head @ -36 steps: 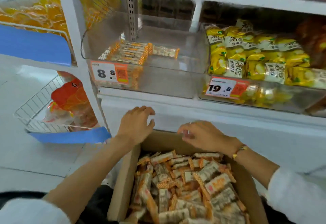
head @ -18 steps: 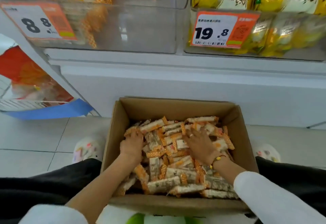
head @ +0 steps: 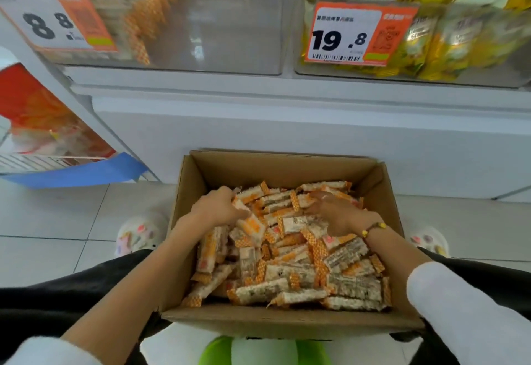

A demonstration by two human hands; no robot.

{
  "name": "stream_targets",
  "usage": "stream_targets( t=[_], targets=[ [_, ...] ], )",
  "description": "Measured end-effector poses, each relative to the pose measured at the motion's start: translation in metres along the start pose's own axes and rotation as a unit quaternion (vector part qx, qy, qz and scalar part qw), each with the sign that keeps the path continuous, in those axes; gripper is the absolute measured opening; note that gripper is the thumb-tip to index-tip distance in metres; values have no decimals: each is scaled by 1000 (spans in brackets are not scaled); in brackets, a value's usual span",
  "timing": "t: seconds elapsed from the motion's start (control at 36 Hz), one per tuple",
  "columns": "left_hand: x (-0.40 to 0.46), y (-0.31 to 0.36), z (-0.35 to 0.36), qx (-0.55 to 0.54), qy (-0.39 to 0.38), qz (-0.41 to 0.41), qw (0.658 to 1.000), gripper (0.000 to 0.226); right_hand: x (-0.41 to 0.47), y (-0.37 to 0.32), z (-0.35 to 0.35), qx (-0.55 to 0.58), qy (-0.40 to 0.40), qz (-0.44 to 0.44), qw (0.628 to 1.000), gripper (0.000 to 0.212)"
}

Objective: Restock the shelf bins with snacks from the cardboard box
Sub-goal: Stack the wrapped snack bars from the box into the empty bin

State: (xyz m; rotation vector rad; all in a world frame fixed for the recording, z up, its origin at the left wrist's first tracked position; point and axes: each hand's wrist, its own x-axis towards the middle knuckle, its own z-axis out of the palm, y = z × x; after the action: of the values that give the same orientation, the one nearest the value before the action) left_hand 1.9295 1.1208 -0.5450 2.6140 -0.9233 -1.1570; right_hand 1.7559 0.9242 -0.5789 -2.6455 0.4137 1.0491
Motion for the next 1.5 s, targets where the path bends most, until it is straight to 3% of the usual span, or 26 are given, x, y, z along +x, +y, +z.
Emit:
stream_targets(
  t=[0.08,0.19,0.28,0.39,0.47,0.64,0.78,0.92,1.06,1.11,1.14,1.22,1.31,1.44,1.5],
  targets=[
    [0,-5,-6,-62,77,1,995,36,3,-4,12,-40,112,-22,993,50],
    [1,-17,0,-163,72,-13,984,48,17,-8,28,-75,131,-33,988,51],
    [0,-16,6,-294,35,-42,954,45,22,-19,25,-90,71,-49,992,52],
    [0,-15,10,-461,-30,-116,879,26,30,-30,16,-61,-78,-17,995,54],
    [-1,-17,11,-500,-50,-109,858,22,26,-36,7,-56,-116,-6,992,46],
    [-6,-17,10,-503,-20,-100,858,18,9,-41,11,-125,-42,-28,991,37],
    [-11,-9,2,-474,29,-76,877,27,-12,-40,-14,56,103,-78,990,51],
    [-25,15,-27,-486,63,0,872,16,-46,-53,-63,183,296,-164,923,52],
    [-63,46,-66,-519,47,53,852,49,-77,-74,-99,169,411,-199,874,54],
    [-82,55,-83,-522,74,86,845,50,-86,-84,-110,170,440,-207,857,53],
    [-92,57,-91,-512,94,110,847,63,-90,-89,-116,164,457,-210,848,53],
    [-118,50,-108,-409,167,229,868,71,-100,-104,-136,80,528,-221,816,49],
    [-136,42,-126,-363,224,286,858,61,-113,-118,-160,42,544,-238,804,50],
    [-151,41,-162,-317,356,338,811,55,-141,-139,-206,-23,495,-236,836,54],
    [-156,43,-175,-311,378,346,801,31,-151,-145,-226,-62,473,-227,849,58]
  ],
)
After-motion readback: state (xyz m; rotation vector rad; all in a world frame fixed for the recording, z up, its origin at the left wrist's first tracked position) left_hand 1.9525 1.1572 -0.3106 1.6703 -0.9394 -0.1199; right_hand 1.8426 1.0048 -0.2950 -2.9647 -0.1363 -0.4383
